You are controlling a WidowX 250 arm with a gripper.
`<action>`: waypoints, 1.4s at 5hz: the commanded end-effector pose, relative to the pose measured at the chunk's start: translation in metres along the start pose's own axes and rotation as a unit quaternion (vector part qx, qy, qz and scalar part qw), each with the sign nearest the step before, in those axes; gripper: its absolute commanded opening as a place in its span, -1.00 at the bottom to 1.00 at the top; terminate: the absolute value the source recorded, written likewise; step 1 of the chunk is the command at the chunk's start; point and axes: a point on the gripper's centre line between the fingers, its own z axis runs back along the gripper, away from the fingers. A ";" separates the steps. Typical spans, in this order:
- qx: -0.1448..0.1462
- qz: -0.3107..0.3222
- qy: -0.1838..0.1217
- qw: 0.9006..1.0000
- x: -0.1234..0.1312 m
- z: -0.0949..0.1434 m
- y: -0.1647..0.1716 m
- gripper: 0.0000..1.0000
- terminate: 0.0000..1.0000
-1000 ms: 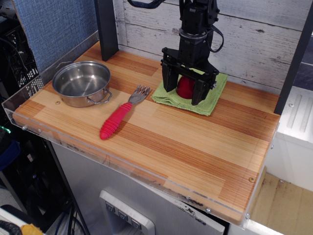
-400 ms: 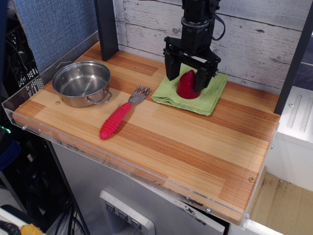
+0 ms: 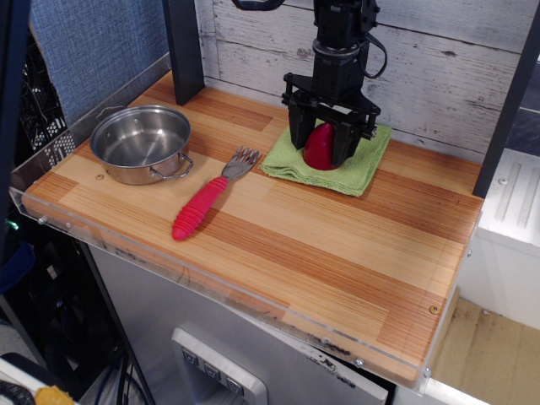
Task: Pick fruit from vessel and place it in the vessel
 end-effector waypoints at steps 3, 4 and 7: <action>-0.046 0.006 -0.081 0.996 -0.029 0.089 0.016 -1.00 -1.00; -0.044 0.031 -0.066 0.996 -0.061 0.087 0.039 -1.00 -1.00; 0.004 0.094 -0.034 0.995 -0.130 0.072 0.112 -1.00 -1.00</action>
